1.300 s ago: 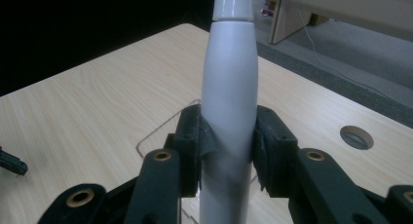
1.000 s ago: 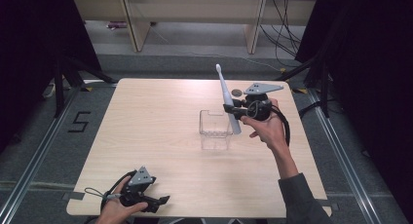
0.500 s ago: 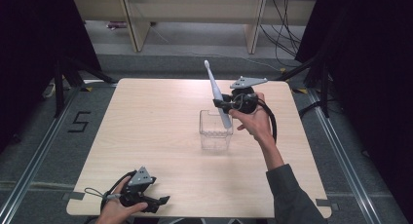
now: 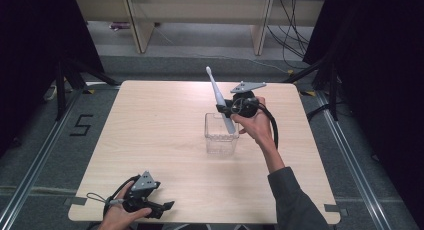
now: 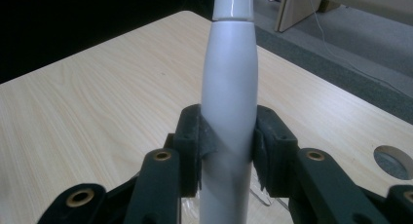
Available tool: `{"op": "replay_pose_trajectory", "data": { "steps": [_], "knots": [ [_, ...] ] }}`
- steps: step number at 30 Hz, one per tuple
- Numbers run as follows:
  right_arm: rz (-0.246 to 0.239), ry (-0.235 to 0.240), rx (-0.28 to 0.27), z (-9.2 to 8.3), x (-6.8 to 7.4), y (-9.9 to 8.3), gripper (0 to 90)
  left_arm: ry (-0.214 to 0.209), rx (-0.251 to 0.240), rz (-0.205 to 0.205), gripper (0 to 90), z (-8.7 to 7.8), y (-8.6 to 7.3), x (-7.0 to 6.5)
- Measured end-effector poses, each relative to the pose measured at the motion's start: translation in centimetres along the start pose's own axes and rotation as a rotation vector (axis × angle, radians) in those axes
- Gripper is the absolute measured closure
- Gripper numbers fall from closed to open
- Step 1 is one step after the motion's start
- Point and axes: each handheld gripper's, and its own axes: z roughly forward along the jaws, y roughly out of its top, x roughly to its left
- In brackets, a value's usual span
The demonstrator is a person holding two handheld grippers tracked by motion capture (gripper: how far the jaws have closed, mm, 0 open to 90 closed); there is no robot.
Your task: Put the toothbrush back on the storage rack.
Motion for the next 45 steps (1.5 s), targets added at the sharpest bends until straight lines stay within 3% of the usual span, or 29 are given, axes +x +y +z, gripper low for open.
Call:
{"op": "replay_pose_trajectory", "data": {
  "steps": [5, 10, 11, 12, 18, 19, 20, 23, 25, 26, 27, 28, 30, 33, 34, 35, 36, 38, 45],
  "knots": [
    [0.010, 0.006, 0.030, 0.5, 0.2, -0.8, 66.6, -0.001, 0.001, 0.000, 14.9, 0.0, 0.0, 0.0],
    [-0.025, 0.005, 0.058, 1.2, 0.2, -1.3, 66.6, 0.002, 0.002, 0.001, 14.9, 0.0, 0.0, 0.0],
    [-0.001, 0.010, 0.073, 1.3, 0.4, -1.5, 66.6, 0.000, 0.001, 0.002, 14.9, 0.0, 0.0, 0.0],
    [-0.012, 0.006, 0.058, 1.5, 0.4, -1.6, 66.6, -0.001, 0.001, 0.001, 14.9, 0.0, 0.0, 0.0],
    [-0.025, 0.011, 0.109, 2.0, 0.7, -2.3, 66.6, 0.002, -0.001, 0.001, 14.9, 0.0, 0.0, 0.0],
    [-0.058, 0.012, 0.110, 2.1, 0.5, -2.3, 66.6, 0.003, 0.001, 0.001, 14.9, 0.0, 0.0, 0.0],
    [-0.032, 0.011, 0.119, 2.2, 0.7, -2.4, 66.6, 0.003, -0.002, 0.000, 14.9, 0.0, 0.0, 0.0],
    [-0.047, 0.009, 0.145, 2.6, 0.8, -2.5, 66.6, -0.002, -0.012, -0.012, 14.9, 0.1, 0.0, -0.1],
    [-0.026, 0.000, 0.133, 3.0, 1.0, -2.7, 66.6, 0.000, -0.001, 0.001, 14.9, 0.0, 0.0, 0.0],
    [-0.062, 0.003, 0.137, 3.0, 0.8, -2.7, 66.6, -0.001, 0.000, 0.001, 14.9, 0.0, 0.0, 0.0],
    [-0.042, 0.002, 0.158, 3.0, 0.9, -2.7, 66.6, 0.000, 0.000, 0.001, 14.9, 0.0, 0.0, 0.0],
    [-0.037, -0.004, 0.143, 3.3, 1.0, -2.9, 66.6, 0.002, -0.001, 0.002, 14.9, 0.0, 0.0, 0.0],
    [-0.069, 0.001, 0.150, 3.5, 0.9, -2.9, 66.6, 0.001, -0.013, -0.007, 14.9, 0.1, 0.0, -0.1],
    [-0.047, 0.007, 0.178, 3.6, 1.0, -3.0, 66.6, 0.007, -0.016, 0.013, 14.9, 0.0, 0.0, 0.1],
    [-0.058, 0.003, 0.161, 3.8, 0.9, -3.1, 66.6, 0.011, -0.016, 0.008, 14.9, 0.0, 0.0, 0.0],
    [-0.077, 0.011, 0.178, 3.8, 0.8, -3.0, 66.6, 0.012, -0.010, -0.003, 14.9, 0.0, 0.0, 0.0],
    [-0.054, 0.000, 0.173, 3.9, 1.0, -3.2, 66.6, 0.009, -0.010, -0.005, 14.9, 0.0, 0.0, 0.0],
    [-0.061, 0.011, 0.199, 3.9, 0.9, -3.2, 66.6, 0.007, -0.007, -0.009, 14.9, 0.0, 0.0, -0.1],
    [-0.076, 0.014, 0.204, 4.4, 0.9, -3.5, 66.5, 0.003, 0.009, -0.007, 14.9, 0.0, 0.0, 0.0]
  ]
}}
